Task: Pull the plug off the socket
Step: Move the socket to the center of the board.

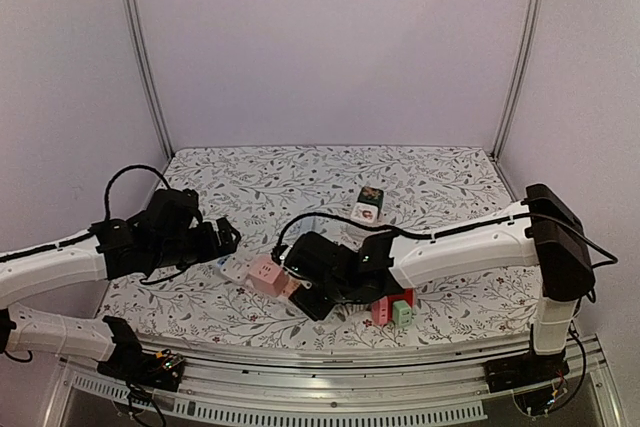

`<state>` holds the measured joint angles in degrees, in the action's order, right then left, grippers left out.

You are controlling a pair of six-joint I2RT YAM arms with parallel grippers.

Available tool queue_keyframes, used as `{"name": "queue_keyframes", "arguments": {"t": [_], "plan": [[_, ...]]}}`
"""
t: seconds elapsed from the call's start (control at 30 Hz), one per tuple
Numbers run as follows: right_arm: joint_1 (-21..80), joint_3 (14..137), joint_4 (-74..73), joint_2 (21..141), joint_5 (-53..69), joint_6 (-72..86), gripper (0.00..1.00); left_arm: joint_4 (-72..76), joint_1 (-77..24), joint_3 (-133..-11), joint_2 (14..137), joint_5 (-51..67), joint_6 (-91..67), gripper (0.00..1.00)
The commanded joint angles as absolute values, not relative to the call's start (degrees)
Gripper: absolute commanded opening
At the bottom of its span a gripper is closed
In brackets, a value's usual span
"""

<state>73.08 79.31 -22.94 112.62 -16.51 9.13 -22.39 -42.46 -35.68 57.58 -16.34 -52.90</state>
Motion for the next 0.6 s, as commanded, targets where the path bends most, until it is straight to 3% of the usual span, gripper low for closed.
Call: {"name": "queue_keyframes", "arguments": {"t": [0.0,0.3,0.57], "plan": [[69.9,76.6,-27.5,108.7,-25.4,19.8,0.42,-19.3,-41.8,-35.7,61.0,-12.3,-51.8,1.00],[69.7,77.2,-25.5,108.1,-21.0,24.8,0.46,-11.3,-43.7,-36.8,67.5,-6.6,-54.1,0.99],[69.8,77.3,-25.5,108.2,-20.0,23.2,0.75,-1.8,-47.1,-34.7,72.4,-2.6,-58.6,1.00]]}}
